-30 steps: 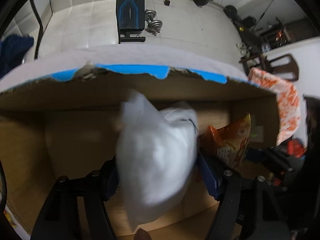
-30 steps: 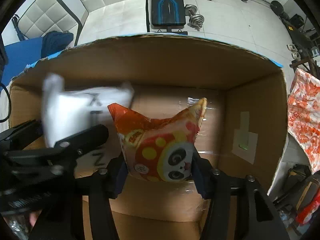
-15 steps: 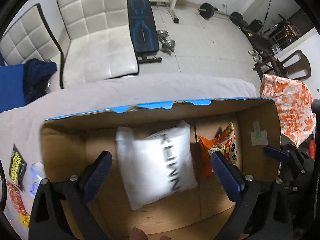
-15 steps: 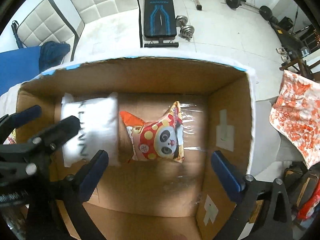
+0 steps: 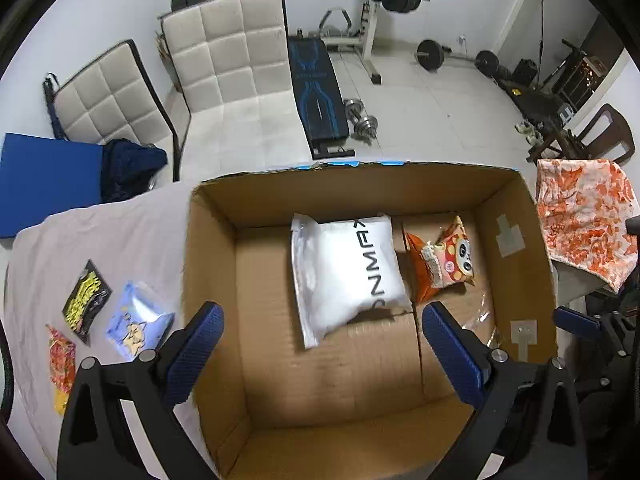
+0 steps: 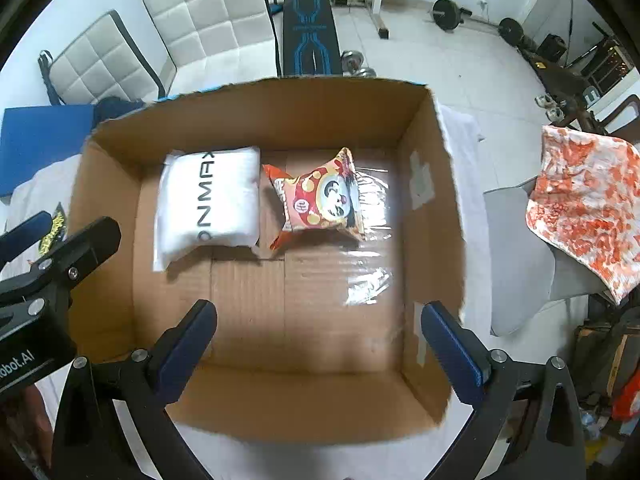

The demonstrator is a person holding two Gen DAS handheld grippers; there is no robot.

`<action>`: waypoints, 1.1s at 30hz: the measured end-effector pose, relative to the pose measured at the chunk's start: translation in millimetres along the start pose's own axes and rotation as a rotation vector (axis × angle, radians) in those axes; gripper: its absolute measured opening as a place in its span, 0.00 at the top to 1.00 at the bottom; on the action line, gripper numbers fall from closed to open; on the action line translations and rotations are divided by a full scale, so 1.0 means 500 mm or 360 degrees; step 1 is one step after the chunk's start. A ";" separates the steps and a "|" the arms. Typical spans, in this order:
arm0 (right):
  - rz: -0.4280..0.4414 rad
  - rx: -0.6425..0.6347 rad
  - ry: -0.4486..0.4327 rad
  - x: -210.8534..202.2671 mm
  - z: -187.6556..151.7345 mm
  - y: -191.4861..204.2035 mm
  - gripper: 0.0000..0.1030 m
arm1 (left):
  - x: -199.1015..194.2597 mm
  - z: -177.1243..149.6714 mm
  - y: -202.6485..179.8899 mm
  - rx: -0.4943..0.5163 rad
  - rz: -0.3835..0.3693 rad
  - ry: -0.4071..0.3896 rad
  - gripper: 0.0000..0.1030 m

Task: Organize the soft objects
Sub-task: 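Lower both bags into the box and open both tools, then move both tools back toward the remaining packets on the table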

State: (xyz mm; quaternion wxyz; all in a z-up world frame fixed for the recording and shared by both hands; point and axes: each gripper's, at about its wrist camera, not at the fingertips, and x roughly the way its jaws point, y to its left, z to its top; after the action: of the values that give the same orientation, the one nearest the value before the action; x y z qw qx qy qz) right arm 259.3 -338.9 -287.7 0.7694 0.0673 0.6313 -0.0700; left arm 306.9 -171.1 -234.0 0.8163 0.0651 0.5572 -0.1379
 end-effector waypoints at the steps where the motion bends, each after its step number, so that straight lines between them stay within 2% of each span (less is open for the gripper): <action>1: 0.0000 0.0004 -0.0014 -0.010 -0.007 -0.003 0.00 | -0.011 -0.009 0.000 -0.0011 -0.0011 -0.0005 0.01; 6: 0.0022 -0.0001 -0.0070 -0.075 -0.050 -0.012 0.00 | -0.061 -0.047 -0.019 -0.0013 0.0005 -0.0021 0.01; 16: -0.0006 -0.0035 -0.0222 -0.231 -0.152 -0.027 0.00 | -0.197 -0.116 -0.045 -0.0065 -0.0036 -0.0146 0.01; 24: 0.0042 -0.0024 -0.0283 -0.303 -0.214 -0.032 0.00 | -0.295 -0.171 -0.063 -0.0019 -0.0009 -0.0213 0.01; 33: 0.0019 -0.0020 -0.0304 -0.352 -0.259 0.011 0.00 | -0.335 -0.202 -0.033 -0.0022 -0.0109 -0.0234 0.01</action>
State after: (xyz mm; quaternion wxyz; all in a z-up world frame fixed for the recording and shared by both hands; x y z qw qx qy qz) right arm 101.7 -304.8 -140.0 0.8270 0.0592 0.5550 -0.0674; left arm 154.9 -134.9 -115.2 0.8502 0.0301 0.4986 -0.1664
